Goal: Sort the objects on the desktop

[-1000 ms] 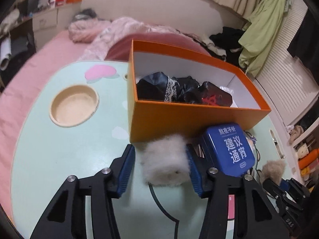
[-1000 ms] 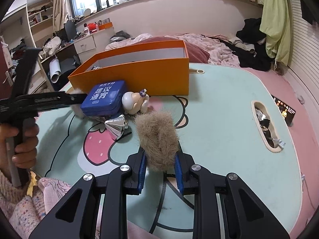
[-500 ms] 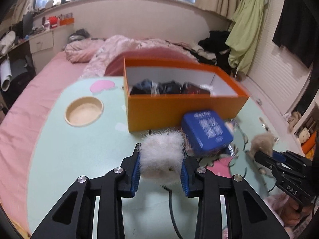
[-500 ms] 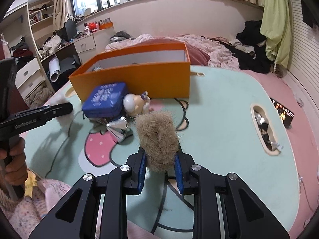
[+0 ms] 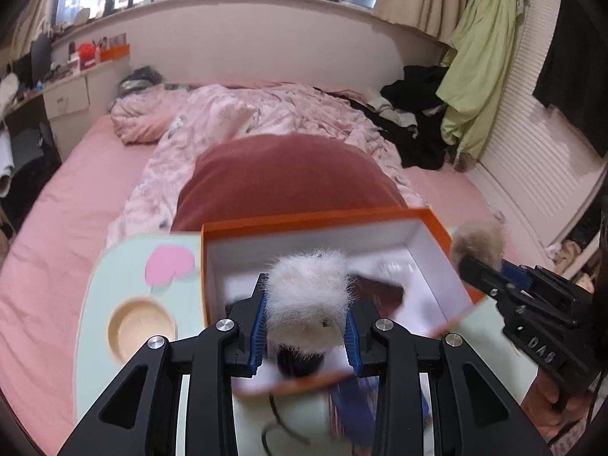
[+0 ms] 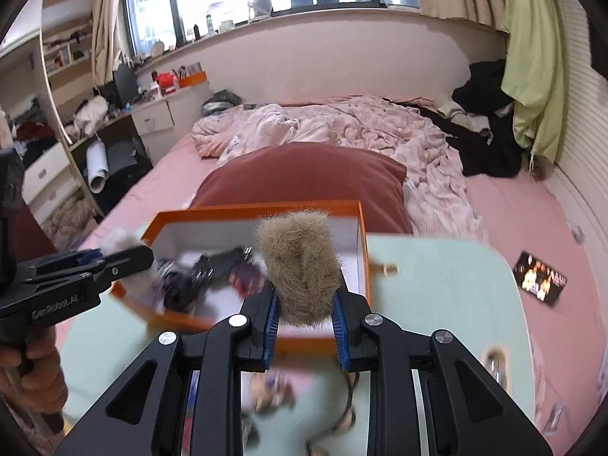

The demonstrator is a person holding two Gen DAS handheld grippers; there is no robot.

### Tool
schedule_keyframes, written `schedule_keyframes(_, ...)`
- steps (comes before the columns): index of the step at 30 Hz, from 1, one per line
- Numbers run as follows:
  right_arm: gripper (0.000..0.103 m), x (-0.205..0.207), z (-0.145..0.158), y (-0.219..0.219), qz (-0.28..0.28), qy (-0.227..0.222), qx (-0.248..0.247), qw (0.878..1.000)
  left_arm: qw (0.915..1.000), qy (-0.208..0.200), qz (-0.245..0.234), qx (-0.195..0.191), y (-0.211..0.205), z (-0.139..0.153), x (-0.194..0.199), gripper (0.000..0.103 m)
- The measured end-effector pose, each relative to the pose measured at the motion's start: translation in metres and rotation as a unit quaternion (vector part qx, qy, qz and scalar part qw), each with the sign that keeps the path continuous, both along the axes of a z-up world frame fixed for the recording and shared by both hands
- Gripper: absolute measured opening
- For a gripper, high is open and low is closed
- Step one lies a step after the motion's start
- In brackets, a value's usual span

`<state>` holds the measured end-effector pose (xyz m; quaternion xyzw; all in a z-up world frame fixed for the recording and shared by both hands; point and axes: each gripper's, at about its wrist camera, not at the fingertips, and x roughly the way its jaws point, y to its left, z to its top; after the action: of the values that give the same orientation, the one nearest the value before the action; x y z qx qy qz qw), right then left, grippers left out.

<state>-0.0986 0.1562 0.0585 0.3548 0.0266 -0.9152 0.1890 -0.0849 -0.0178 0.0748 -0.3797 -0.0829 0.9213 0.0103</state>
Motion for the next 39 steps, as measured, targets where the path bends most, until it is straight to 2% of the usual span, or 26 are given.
schedule_keyframes(2, 0.027, -0.018, -0.004, -0.008, -0.007, -0.008, 0.007, 1.0, 0.9999, -0.013, 0.005, -0.001, 0.0, -0.004, -0.016, 0.043)
schedule_keyframes(3, 0.029, -0.024, -0.007, -0.009, -0.01, -0.015, 0.005, 1.0, 0.9997, -0.021, 0.008, 0.006, -0.002, -0.006, -0.02, 0.06)
schedule_keyframes(4, 0.03, -0.031, -0.009, -0.009, -0.016, -0.021, 0.001, 1.0, 0.9994, -0.028, 0.014, 0.016, -0.004, -0.009, -0.022, 0.071)
schedule_keyframes(5, 0.03, -0.037, -0.012, -0.007, -0.025, -0.029, -0.005, 0.999, 0.9989, -0.03, 0.02, 0.03, -0.008, -0.01, -0.021, 0.072)
schedule_keyframes(6, 0.035, -0.039, -0.013, -0.005, -0.032, -0.033, -0.01, 0.999, 0.9985, -0.028, 0.019, 0.043, -0.009, -0.011, -0.018, 0.072)
schedule_keyframes(9, 0.054, -0.036, -0.015, 0.008, -0.052, -0.036, -0.028, 0.998, 0.998, -0.02, 0.013, 0.058, -0.01, -0.01, -0.003, 0.084)
schedule_keyframes(10, 0.057, -0.03, -0.015, 0.011, -0.055, -0.03, -0.031, 0.998, 0.9984, -0.016, 0.015, 0.052, -0.01, -0.01, 0.004, 0.085)
schedule_keyframes(11, 0.066, -0.022, -0.013, 0.014, -0.068, -0.02, -0.025, 0.997, 0.9989, -0.009, 0.017, 0.042, -0.009, -0.009, 0.012, 0.085)
schedule_keyframes(12, 0.068, -0.016, -0.011, 0.016, -0.076, -0.009, -0.021, 0.997, 0.9993, -0.003, 0.017, 0.032, -0.007, -0.008, 0.02, 0.086)
schedule_keyframes(14, 0.068, 0.003, -0.006, 0.021, -0.077, 0.016, -0.017, 0.997, 0.9998, 0.007, 0.016, 0.009, -0.003, -0.006, 0.037, 0.088)
schedule_keyframes(17, 0.069, 0.033, -0.003, 0.025, -0.065, 0.03, -0.011, 0.997, 0.9996, 0.01, 0.01, -0.023, 0.003, -0.011, 0.064, 0.09)
schedule_keyframes(22, 0.071, 0.075, -0.024, 0.028, -0.037, -0.007, 0.026, 0.999, 0.998, -0.028, -0.028, -0.048, 0.014, -0.042, 0.107, 0.092)
schedule_keyframes(26, 0.071, 0.105, -0.052, 0.037, -0.02, -0.037, 0.05, 0.998, 0.9974, -0.047, -0.01, -0.053, 0.016, -0.066, 0.128, 0.092)
schedule_keyframes(29, 0.071, 0.115, -0.067, 0.042, -0.02, -0.052, 0.064, 0.996, 0.9974, -0.057, -0.002, -0.043, 0.019, -0.08, 0.128, 0.092)
schedule_keyframes(31, 0.071, 0.119, -0.076, 0.043, -0.021, -0.059, 0.071, 0.996, 0.9961, -0.062, -0.003, -0.062, 0.026, -0.087, 0.127, 0.094)
schedule_keyframes(33, 0.082, 0.123, -0.081, 0.041, -0.029, -0.04, 0.084, 0.995, 0.9948, -0.063, -0.008, -0.08, 0.032, -0.089, 0.129, 0.103)
schedule_keyframes(35, 0.088, 0.121, -0.084, 0.04, -0.031, -0.042, 0.078, 0.996, 0.9954, -0.059, -0.012, -0.075, 0.032, -0.091, 0.131, 0.103)
schedule_keyframes(36, 0.098, 0.119, -0.084, 0.041, -0.031, -0.045, 0.074, 0.996, 0.9956, -0.057, -0.01, -0.074, 0.032, -0.091, 0.132, 0.103)
schedule_keyframes(37, 0.103, 0.117, -0.086, 0.041, -0.034, -0.046, 0.077, 0.995, 0.9957, -0.055, -0.007, -0.074, 0.032, -0.092, 0.132, 0.103)
schedule_keyframes(39, 0.103, 0.115, -0.088, 0.043, -0.035, -0.044, 0.074, 0.996, 0.9958, -0.053, -0.006, -0.075, 0.031, -0.091, 0.133, 0.103)
